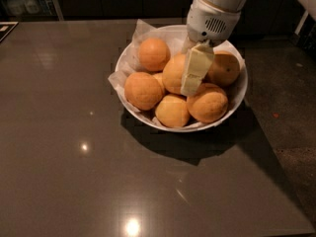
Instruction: Pick orange from white bowl
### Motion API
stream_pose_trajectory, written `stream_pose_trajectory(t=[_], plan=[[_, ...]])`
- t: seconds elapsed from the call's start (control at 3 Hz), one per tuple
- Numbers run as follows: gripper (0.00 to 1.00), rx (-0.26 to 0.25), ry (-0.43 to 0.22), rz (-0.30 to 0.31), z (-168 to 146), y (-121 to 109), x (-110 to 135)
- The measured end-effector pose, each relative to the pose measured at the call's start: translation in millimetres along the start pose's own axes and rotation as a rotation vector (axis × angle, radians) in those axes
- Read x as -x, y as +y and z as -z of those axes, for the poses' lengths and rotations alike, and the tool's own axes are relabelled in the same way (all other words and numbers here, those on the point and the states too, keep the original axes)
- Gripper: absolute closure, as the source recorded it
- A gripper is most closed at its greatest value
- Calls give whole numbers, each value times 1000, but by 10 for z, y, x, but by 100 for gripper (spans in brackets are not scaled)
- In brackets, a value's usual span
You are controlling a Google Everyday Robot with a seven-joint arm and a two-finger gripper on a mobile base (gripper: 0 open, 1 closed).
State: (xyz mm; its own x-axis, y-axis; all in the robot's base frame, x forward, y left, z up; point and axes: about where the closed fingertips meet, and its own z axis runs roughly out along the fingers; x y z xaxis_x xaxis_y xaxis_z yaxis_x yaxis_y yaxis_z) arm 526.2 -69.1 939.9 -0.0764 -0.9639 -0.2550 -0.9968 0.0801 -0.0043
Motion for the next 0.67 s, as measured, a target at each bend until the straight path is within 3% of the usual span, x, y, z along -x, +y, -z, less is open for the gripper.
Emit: stream_pose_trajectory(t=[0.33, 0.67], plan=[[45, 3, -13, 20, -21, 31, 13], [69, 3, -13, 20, -21, 31, 13]])
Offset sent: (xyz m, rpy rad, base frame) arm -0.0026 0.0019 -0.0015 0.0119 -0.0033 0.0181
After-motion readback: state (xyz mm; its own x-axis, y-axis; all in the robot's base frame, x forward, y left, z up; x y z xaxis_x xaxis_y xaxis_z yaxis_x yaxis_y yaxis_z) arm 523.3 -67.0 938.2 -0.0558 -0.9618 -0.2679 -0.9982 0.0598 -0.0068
